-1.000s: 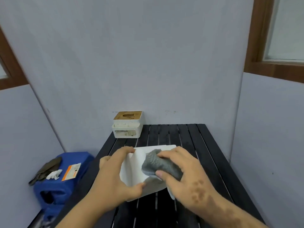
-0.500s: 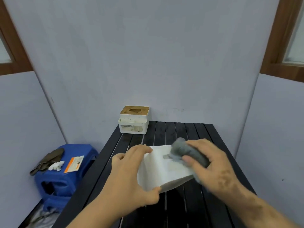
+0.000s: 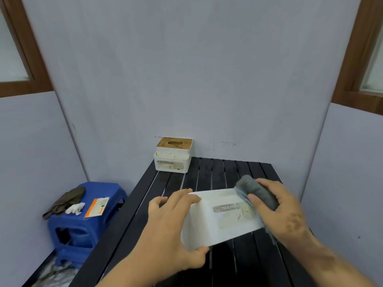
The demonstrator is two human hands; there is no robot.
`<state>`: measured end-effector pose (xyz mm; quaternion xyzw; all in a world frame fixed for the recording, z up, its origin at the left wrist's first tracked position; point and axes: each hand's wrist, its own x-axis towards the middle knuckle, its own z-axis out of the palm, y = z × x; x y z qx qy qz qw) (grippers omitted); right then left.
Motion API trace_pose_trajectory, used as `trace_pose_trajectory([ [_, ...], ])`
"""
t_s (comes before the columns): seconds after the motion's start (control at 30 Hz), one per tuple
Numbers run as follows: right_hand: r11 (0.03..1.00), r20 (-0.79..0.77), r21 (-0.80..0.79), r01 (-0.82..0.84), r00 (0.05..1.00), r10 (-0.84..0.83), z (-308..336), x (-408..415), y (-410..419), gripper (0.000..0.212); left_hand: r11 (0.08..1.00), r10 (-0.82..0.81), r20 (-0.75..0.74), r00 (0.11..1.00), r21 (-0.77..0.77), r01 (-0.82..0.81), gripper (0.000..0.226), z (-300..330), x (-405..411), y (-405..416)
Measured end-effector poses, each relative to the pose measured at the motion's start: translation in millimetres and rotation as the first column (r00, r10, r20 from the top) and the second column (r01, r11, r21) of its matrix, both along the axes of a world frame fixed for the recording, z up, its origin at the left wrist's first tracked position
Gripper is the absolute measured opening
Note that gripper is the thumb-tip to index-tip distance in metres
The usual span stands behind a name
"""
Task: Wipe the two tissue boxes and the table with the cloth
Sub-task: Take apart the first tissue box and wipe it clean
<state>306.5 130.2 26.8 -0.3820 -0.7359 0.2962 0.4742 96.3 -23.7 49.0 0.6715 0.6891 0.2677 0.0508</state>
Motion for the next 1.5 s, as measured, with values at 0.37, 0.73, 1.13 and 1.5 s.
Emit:
trace_pose_trajectory([
  [0.37, 0.901, -0.365, -0.419, -0.110, 0.929, -0.057, -12.8, -3.9, 0.8, 0.011, 0.994, 0.110, 0.284, 0.953, -0.021, -0.108, 0.074, -3.6, -18.9, 25.3],
  [0.73, 0.968, -0.383, -0.250, -0.006, 0.919, -0.093, -18.8, -13.4, 5.9, 0.026, 0.969, 0.231, 0.737, 0.635, -0.112, -0.222, 0.049, -8.0, -18.3, 46.9],
  [1.13, 0.999, -0.219, 0.024, -0.025, 0.975, 0.030, -15.4, -43.1, -13.4, 0.042, 0.959, 0.273, 0.794, 0.543, -0.177, -0.223, 0.047, -25.3, -17.0, 58.0],
  [1.5, 0.999, -0.094, 0.046, 0.005, 0.996, 0.000, -17.1, -46.1, 0.3, 0.036, 0.950, 0.292, 0.836, 0.464, -0.198, -0.241, 0.030, -29.4, -16.7, 59.5],
])
